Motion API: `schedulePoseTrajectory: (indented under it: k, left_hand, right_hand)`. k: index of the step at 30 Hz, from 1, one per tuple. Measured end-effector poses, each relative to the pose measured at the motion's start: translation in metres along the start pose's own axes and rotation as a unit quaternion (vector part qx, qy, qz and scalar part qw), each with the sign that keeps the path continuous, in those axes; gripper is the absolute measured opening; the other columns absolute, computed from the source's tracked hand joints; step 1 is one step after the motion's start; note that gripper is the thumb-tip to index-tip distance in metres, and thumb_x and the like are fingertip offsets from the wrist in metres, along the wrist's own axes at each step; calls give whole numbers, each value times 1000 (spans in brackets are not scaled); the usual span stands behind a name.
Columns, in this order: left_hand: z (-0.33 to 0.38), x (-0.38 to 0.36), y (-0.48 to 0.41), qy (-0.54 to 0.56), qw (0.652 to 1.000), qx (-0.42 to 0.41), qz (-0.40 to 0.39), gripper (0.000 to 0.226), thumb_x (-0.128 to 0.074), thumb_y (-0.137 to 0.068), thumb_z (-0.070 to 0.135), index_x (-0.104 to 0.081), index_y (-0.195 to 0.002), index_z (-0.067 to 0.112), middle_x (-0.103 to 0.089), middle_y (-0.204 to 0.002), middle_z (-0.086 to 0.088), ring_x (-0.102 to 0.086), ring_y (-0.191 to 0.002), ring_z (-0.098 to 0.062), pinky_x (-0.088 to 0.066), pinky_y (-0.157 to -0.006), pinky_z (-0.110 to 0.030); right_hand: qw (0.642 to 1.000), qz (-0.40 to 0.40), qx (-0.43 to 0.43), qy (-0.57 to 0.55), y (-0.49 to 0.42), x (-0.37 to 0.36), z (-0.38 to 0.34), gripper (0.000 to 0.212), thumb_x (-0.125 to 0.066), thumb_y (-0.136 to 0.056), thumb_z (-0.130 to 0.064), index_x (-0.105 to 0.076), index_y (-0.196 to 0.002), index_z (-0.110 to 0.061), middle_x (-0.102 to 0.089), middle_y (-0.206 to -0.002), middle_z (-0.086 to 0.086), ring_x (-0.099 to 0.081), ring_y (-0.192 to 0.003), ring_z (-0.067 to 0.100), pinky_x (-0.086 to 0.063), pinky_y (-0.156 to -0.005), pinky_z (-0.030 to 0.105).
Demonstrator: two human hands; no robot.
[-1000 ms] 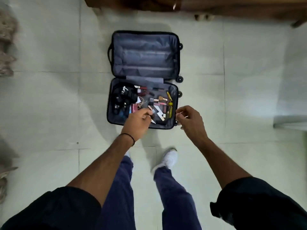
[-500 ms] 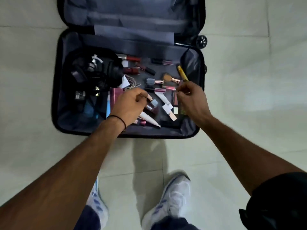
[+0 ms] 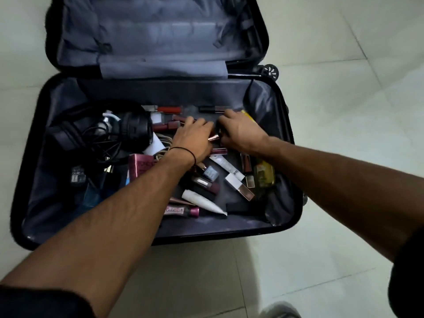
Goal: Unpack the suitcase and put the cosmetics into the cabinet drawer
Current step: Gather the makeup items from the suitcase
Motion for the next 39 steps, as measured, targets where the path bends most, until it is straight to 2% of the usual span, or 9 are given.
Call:
schedulePoseTrajectory:
  k: [8,13,16,18,25,31,33,36,39]
  left_hand:
    - [-16,5,0,101,991,89,-14,34,-61,-85,19,-50,-113,4,-58,-116,-20,-54,-110,-40,-39,-83,-39]
    - [-27,6,9,292,948,125,21,15,-57,-86,18,-44,-85,11,-49,-74,-1,-48,-74,-24,-33,-60,-34]
    - [-22,13,17,334,934,115,57,10,-59,-84,16,-54,-85,7,-52,-72,0,-46,-69,-18,-37,-61,-30]
    - [-17,13,19,330,937,96,60,7,-64,-81,17,-63,-85,11,-63,-77,-1,-56,-73,-17,-42,-65,-26]
    - [1,-13,17,165,982,35,-83,27,-76,-78,44,-69,-94,22,-71,-92,-1,-66,-85,-20,-55,-78,-34]
    - [-9,-10,20,150,986,46,-53,28,-73,-82,42,-65,-73,17,-63,-72,-1,-60,-72,-21,-44,-61,-30]
    - [-19,-4,23,228,970,74,-24,38,-72,-84,39,-57,-59,15,-54,-55,3,-51,-57,-14,-36,-52,-29]
    - [-26,0,26,416,901,128,-1,39,-67,-90,34,-58,-58,15,-46,-38,9,-38,-35,-4,-30,-38,-18]
    - [-30,0,25,516,839,174,10,38,-65,-91,35,-55,-62,14,-50,-45,5,-43,-40,-12,-36,-44,-19]
  right_hand:
    - [998,-38,-43,-36,1,-1,2,42,-65,-84,-10,-49,-122,-2,-46,-128,25,-55,-109,45,-42,-90,43]
    - [952,64,-153,-258,4,34,40,8,-61,-85,-9,-57,-91,-13,-62,-94,8,-61,-88,25,-50,-76,35]
    - [910,67,-204,-355,13,35,53,15,-65,-90,-21,-53,-82,-16,-57,-72,2,-54,-61,15,-48,-53,27]
    - [920,36,-214,-326,18,27,58,17,-68,-90,-24,-57,-83,-14,-58,-69,1,-52,-55,13,-43,-46,22]
    - [982,-97,-66,-149,23,5,17,23,-74,-84,-22,-65,-103,-13,-67,-97,2,-62,-86,20,-52,-72,29]
    - [995,-90,-39,-24,20,-3,8,23,-70,-88,-26,-60,-106,-13,-64,-102,7,-63,-93,27,-46,-73,33]
    - [989,-66,-92,-90,20,6,20,30,-71,-88,-32,-62,-105,-9,-65,-101,7,-65,-89,24,-48,-70,32]
    - [953,-8,-180,-243,26,23,41,38,-65,-90,-39,-67,-97,-1,-68,-89,10,-65,-75,22,-55,-66,35]
    - [926,35,-247,-284,33,32,59,40,-60,-92,-41,-70,-95,-3,-71,-95,13,-69,-85,27,-54,-70,34]
Point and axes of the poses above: each hand's wrist, its own y-axis away from the middle knuckle, its own x-axis out of the back of the hand, z = x × y, the point moved 8 cm from there along -y, towards the middle knuckle
